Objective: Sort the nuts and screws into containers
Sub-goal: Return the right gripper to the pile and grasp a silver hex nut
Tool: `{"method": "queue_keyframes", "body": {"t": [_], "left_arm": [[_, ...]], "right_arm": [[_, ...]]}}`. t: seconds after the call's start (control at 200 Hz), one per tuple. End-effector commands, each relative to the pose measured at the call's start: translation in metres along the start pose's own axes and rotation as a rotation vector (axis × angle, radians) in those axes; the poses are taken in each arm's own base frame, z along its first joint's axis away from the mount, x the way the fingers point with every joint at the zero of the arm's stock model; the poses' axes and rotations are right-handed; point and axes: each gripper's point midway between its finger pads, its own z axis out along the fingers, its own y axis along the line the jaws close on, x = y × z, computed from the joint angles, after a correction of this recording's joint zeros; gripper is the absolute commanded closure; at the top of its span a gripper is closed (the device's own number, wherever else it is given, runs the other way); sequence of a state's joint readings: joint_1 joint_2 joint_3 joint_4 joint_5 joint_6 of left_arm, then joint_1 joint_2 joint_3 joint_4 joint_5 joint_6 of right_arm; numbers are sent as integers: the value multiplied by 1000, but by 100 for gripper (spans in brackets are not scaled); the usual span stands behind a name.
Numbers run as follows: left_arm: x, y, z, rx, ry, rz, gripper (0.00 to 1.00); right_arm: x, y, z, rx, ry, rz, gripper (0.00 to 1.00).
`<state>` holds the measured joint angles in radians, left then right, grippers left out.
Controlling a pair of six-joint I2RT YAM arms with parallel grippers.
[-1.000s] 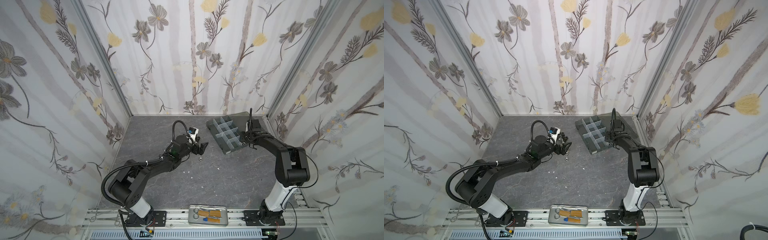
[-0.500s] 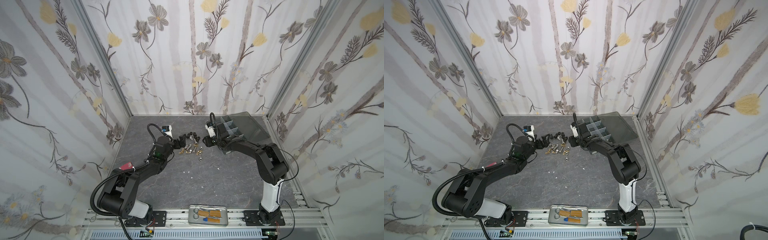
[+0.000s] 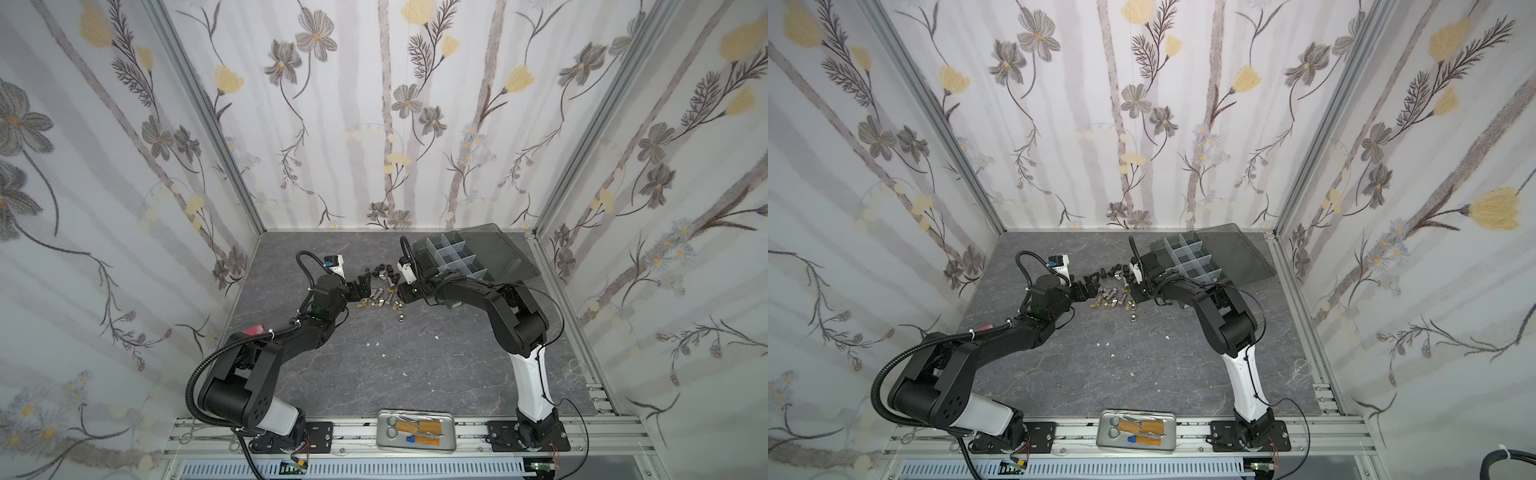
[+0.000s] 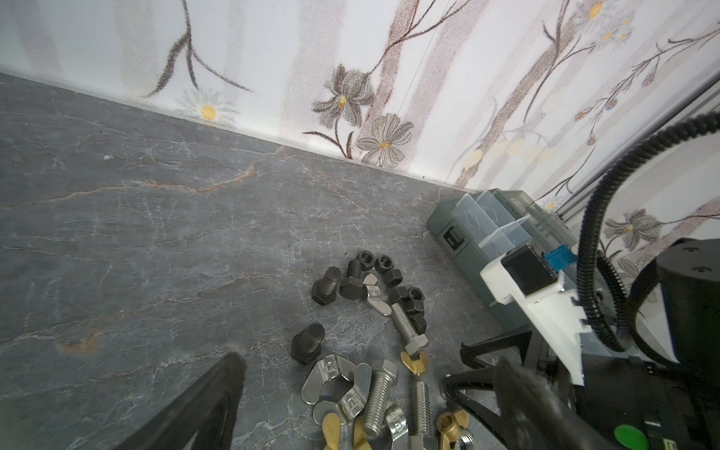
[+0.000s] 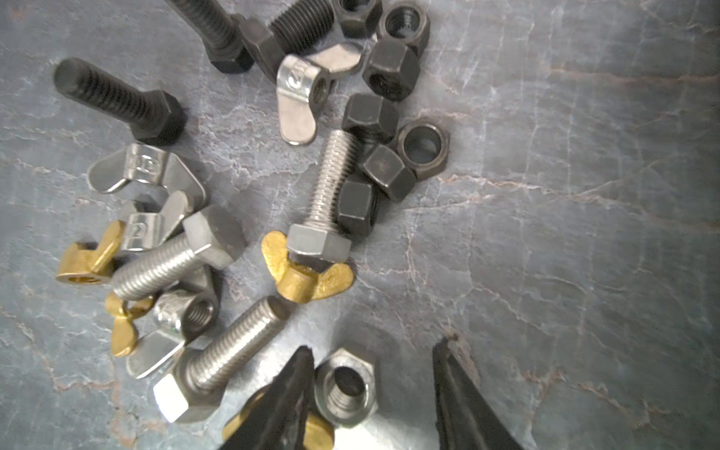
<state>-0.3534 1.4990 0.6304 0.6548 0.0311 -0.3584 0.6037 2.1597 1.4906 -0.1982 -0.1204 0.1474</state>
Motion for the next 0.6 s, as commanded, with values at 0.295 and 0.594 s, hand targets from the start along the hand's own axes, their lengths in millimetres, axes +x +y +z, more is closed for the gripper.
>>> {"method": "queue_keyframes", "body": {"t": [0.295, 0.594], "left_arm": [[-1, -8, 10, 43, 4, -31, 0], [1, -9, 9, 47, 9, -27, 0]], "right_arm": [[21, -12, 9, 79, 76, -35, 65], [31, -18, -4, 120, 99, -57, 65]]}}
